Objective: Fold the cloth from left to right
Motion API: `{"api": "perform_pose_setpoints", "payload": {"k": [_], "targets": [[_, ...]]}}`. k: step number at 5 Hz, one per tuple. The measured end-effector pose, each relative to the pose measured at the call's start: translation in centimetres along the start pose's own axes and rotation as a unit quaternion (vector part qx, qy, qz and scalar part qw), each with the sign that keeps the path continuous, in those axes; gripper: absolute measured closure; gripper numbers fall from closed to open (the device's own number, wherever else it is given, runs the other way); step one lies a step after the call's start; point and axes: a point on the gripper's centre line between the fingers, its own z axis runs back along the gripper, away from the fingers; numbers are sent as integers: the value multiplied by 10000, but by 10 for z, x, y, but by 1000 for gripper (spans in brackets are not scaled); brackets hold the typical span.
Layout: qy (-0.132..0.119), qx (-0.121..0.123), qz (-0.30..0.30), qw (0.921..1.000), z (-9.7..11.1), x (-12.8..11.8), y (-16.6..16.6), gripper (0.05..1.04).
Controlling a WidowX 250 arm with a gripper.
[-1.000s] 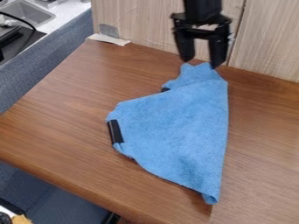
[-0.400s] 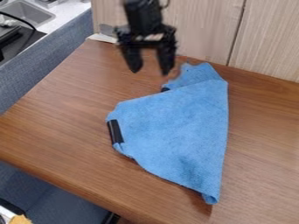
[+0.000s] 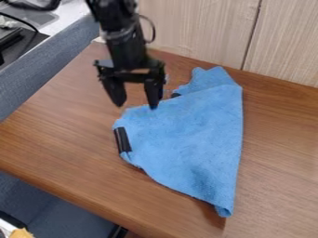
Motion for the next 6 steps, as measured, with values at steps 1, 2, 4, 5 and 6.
{"api": "perform_pose_setpoints", "payload": {"k": [1, 2, 4, 5, 6], "targets": [[14, -38, 548, 9985, -11, -11, 6, 83], [11, -119, 1012, 9948, -15, -13, 16, 83], [151, 78, 1639, 9863, -27, -20, 32, 83], [298, 342, 1616, 9858, -35, -22, 31, 131], [555, 747, 1509, 9842, -43, -20, 25, 412]]}}
